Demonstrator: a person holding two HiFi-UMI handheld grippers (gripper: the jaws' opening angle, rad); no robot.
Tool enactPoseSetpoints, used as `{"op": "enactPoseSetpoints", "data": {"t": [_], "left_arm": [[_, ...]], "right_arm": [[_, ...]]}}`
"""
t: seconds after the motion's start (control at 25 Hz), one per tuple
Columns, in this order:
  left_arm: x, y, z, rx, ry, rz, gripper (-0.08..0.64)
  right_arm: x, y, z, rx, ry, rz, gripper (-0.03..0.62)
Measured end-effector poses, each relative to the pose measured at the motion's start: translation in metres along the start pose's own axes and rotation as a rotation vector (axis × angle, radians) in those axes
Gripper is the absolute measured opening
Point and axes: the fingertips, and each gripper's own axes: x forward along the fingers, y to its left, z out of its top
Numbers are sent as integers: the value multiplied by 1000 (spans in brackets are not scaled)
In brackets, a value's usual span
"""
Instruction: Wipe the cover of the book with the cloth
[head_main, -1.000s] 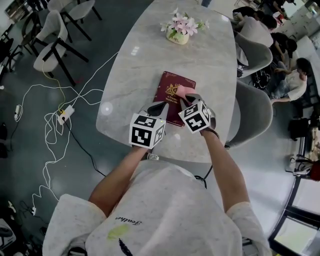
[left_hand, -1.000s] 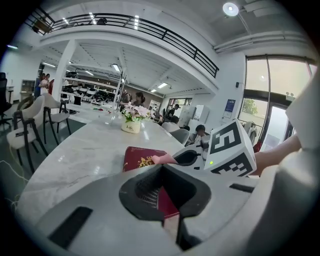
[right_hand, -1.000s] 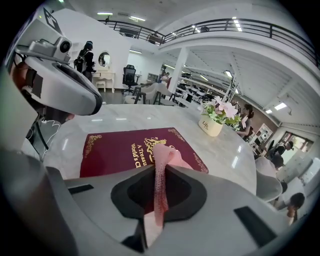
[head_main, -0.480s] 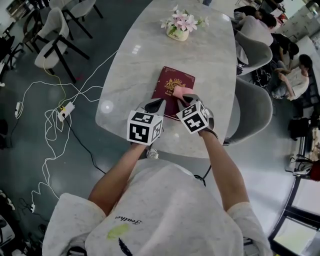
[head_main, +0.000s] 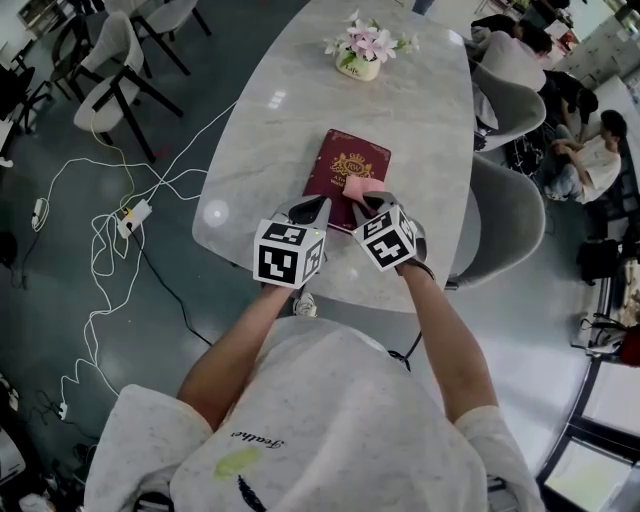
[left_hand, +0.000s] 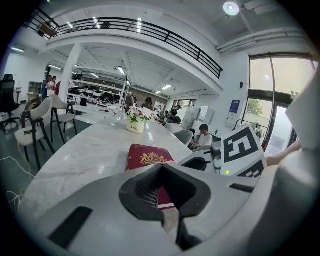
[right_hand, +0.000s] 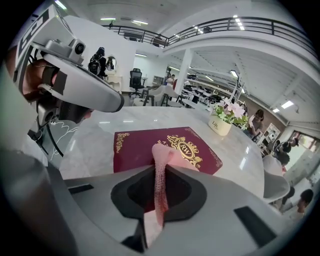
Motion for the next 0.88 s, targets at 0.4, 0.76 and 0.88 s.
{"op": "enactPoseSetpoints", "data": {"t": [0.4,0.76,0.88], "left_arm": [[-6,-10,-9,-2,3,3,8],[-16,-16,-14,-4,-4,14,8],[-20,-18,-16,-6,-4,17,8]], "right_arm": [[-9,17,-4,-10,-15,27,18],[-19,36,-8,-28,-16,67,18],[-23,43,-9,-28,-18,82,18]]}}
